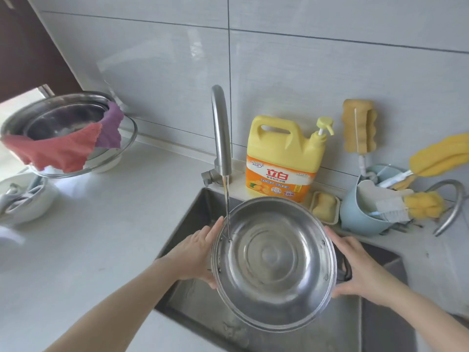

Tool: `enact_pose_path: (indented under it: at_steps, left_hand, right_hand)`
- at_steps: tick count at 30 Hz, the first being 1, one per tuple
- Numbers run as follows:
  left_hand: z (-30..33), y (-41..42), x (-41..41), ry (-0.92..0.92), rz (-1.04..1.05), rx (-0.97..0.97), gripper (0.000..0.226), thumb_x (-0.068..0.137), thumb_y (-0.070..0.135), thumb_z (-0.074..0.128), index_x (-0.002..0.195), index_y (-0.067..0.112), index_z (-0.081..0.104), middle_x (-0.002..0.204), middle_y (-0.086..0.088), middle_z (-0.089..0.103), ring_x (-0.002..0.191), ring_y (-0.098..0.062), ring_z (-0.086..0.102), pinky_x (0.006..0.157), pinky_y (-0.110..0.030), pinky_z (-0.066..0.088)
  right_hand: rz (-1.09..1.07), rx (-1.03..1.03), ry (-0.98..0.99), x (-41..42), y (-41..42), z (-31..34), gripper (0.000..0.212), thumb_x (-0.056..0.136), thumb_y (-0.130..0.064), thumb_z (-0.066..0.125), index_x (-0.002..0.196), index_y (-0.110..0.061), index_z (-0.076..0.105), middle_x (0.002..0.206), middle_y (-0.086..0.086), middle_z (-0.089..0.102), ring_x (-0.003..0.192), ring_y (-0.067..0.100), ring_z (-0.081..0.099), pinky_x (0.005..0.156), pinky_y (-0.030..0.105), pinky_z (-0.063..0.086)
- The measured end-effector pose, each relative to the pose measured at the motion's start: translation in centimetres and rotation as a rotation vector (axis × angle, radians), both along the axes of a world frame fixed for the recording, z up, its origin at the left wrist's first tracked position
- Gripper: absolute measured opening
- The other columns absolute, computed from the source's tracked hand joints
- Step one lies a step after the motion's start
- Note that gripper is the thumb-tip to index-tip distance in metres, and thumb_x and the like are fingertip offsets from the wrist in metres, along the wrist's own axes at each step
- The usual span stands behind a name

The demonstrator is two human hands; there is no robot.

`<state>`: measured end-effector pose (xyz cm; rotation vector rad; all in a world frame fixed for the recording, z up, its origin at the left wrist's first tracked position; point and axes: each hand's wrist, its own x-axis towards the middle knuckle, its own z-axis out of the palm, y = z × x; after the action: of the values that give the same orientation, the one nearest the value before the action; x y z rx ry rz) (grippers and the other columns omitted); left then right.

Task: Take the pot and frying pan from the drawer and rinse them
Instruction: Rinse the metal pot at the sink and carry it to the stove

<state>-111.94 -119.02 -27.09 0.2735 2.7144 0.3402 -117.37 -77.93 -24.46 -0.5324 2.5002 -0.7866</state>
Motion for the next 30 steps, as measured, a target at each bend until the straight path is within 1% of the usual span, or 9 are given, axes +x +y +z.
enact_pose_path:
  at_steps: [6, 8, 11, 14, 16, 18, 23, 27, 30]
  left_hand:
    - [1.9, -1.8, -2.6, -0.432, 0.019, 0.13, 0.154, 0.04, 0.058, 0.09, 0.144, 0.053, -0.024, 0.153, 0.01, 0.024, 0.142, -0.017, 0.032, 0.116, -0.039, 0.031]
    - [3.3, -2.8, -3.4, -0.565, 0.02, 0.2, 0.151, 0.044, 0.048, 0.093, 0.15, 0.048, -0.015, 0.152, 0.012, 0.034, 0.133, -0.011, 0.046, 0.103, -0.034, 0.047]
    - [6.1, -4.3, -4.3, -0.725, 0.003, 0.271, 0.13, 0.053, 0.036, 0.093, 0.149, 0.048, 0.006, 0.137, 0.016, 0.055, 0.114, 0.0, 0.059, 0.087, -0.022, 0.052]
    - [9.3, -5.4, -4.5, -0.649, -0.016, 0.126, 0.134, 0.054, 0.044, 0.093, 0.153, 0.04, 0.003, 0.147, 0.01, 0.045, 0.135, -0.013, 0.044, 0.103, -0.027, 0.042]
    - [11.2, -6.2, -4.2, -0.498, -0.021, -0.039, 0.149, 0.047, 0.056, 0.091, 0.152, 0.041, -0.013, 0.147, 0.007, 0.034, 0.137, -0.018, 0.036, 0.104, -0.03, 0.039]
    - [12.4, -6.9, -3.4, -0.303, -0.061, -0.145, 0.151, 0.042, 0.063, 0.089, 0.142, 0.051, -0.024, 0.129, 0.008, 0.035, 0.123, -0.015, 0.038, 0.104, -0.036, 0.037]
    - [10.6, -8.5, -1.0, 0.227, -0.08, -0.259, 0.152, 0.046, 0.084, 0.071, 0.143, 0.037, -0.037, 0.108, 0.007, 0.034, 0.097, -0.013, 0.04, 0.084, -0.025, 0.037]
    - [6.9, -7.5, 0.5, 0.179, 0.183, -0.083, 0.158, 0.041, 0.076, 0.081, 0.146, 0.04, -0.032, 0.112, 0.007, 0.035, 0.105, -0.021, 0.05, 0.081, -0.028, 0.039]
    - [5.4, -5.6, 0.7, 0.014, 0.221, 0.121, 0.157, 0.045, 0.066, 0.087, 0.145, 0.043, -0.032, 0.141, 0.004, 0.031, 0.133, -0.02, 0.04, 0.105, -0.032, 0.037]
  right_hand:
    - [0.079, 0.1, -0.329, -2.1, -0.9, -0.1, 0.134, 0.047, -0.045, 0.09, 0.147, -0.062, 0.002, 0.15, -0.015, 0.031, 0.141, 0.008, 0.033, 0.113, 0.026, 0.033]
    - [0.079, 0.063, -0.429, -2.3, -1.4, -0.2, 0.128, 0.049, -0.04, 0.092, 0.146, -0.062, 0.01, 0.149, -0.025, 0.036, 0.135, -0.004, 0.037, 0.11, 0.02, 0.036]
    - [0.057, -0.013, -0.533, -1.3, -2.6, -1.1, 0.126, 0.052, -0.028, 0.092, 0.15, -0.055, 0.017, 0.143, -0.022, 0.046, 0.127, 0.011, 0.054, 0.102, 0.036, 0.05]
    - [0.018, -0.132, -0.499, 0.5, -4.7, -2.7, 0.124, 0.054, -0.014, 0.09, 0.146, -0.059, 0.02, 0.137, -0.016, 0.055, 0.122, 0.023, 0.058, 0.099, 0.046, 0.051]
    - [-0.021, -0.21, -0.417, 1.8, -6.5, -3.4, 0.129, 0.051, -0.015, 0.091, 0.148, -0.059, 0.018, 0.14, -0.022, 0.051, 0.121, 0.01, 0.057, 0.106, 0.043, 0.046]
    - [-0.084, -0.283, -0.298, 3.0, -8.2, -3.7, 0.134, 0.045, -0.023, 0.093, 0.145, -0.063, 0.013, 0.14, -0.038, 0.041, 0.13, -0.009, 0.041, 0.113, 0.032, 0.036]
    - [-0.161, -0.342, 0.104, 2.8, -10.1, -2.2, 0.142, 0.047, -0.019, 0.1, 0.153, -0.042, 0.01, 0.118, -0.006, 0.039, 0.102, -0.011, 0.043, 0.082, 0.001, 0.037]
    - [0.029, -0.171, 0.197, -0.9, -8.7, 2.7, 0.141, 0.052, -0.027, 0.098, 0.147, -0.059, -0.001, 0.117, -0.034, 0.026, 0.093, -0.004, 0.048, 0.082, -0.001, 0.035]
    - [0.156, 0.006, 0.117, -3.6, -7.3, 6.7, 0.141, 0.047, -0.044, 0.095, 0.137, -0.074, -0.009, 0.108, -0.032, 0.027, 0.086, 0.0, 0.052, 0.075, 0.006, 0.042]
